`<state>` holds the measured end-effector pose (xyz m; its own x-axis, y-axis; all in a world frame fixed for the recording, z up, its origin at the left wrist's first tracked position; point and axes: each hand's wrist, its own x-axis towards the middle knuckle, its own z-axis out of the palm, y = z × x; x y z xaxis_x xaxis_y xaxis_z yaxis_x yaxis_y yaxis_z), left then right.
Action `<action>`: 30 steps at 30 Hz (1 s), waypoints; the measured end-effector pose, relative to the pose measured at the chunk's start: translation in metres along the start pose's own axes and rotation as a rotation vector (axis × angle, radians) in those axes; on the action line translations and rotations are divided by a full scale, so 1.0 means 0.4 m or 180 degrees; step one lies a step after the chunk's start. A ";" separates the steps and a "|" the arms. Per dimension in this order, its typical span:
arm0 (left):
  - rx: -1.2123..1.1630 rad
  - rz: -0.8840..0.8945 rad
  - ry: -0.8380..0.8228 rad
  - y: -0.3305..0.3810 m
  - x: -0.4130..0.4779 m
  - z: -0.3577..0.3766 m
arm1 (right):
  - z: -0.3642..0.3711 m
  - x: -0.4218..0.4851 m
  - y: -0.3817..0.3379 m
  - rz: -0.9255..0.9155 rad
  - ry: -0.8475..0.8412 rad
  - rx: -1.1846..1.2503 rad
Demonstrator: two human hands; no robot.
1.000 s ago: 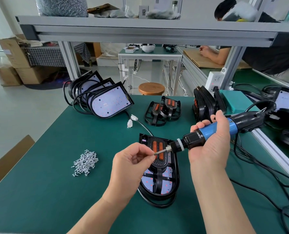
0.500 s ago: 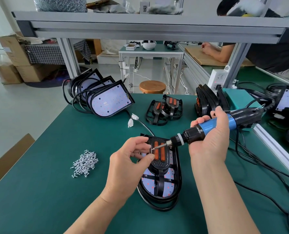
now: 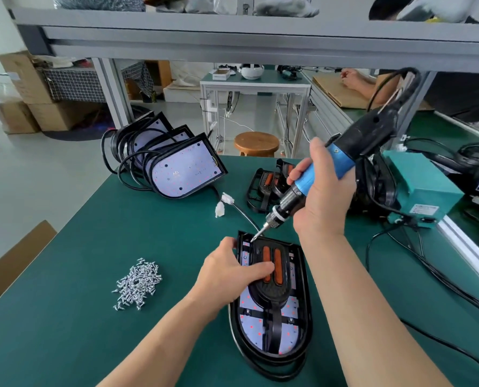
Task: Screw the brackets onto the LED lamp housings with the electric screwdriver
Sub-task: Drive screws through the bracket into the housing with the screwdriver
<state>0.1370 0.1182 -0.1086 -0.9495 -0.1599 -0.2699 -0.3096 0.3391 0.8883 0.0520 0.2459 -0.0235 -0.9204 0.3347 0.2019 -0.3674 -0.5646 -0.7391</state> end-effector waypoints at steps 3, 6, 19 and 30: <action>-0.0202 -0.0034 -0.0090 -0.005 0.001 0.003 | 0.010 -0.003 0.016 -0.0085 -0.0208 -0.0166; -0.0317 -0.0019 -0.0098 -0.007 0.003 0.007 | 0.013 -0.007 0.026 -0.0083 -0.0293 -0.0261; -0.0394 0.0049 -0.0102 -0.014 0.008 0.009 | 0.018 -0.015 0.031 -0.0013 -0.0333 -0.0326; -0.0447 0.0050 -0.0129 -0.020 0.010 0.010 | 0.012 -0.015 0.033 -0.0006 -0.0319 -0.0348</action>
<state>0.1354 0.1185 -0.1183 -0.9563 -0.1171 -0.2679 -0.2874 0.2077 0.9350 0.0521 0.2327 -0.0313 -0.9305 0.2555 0.2626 -0.3575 -0.4766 -0.8031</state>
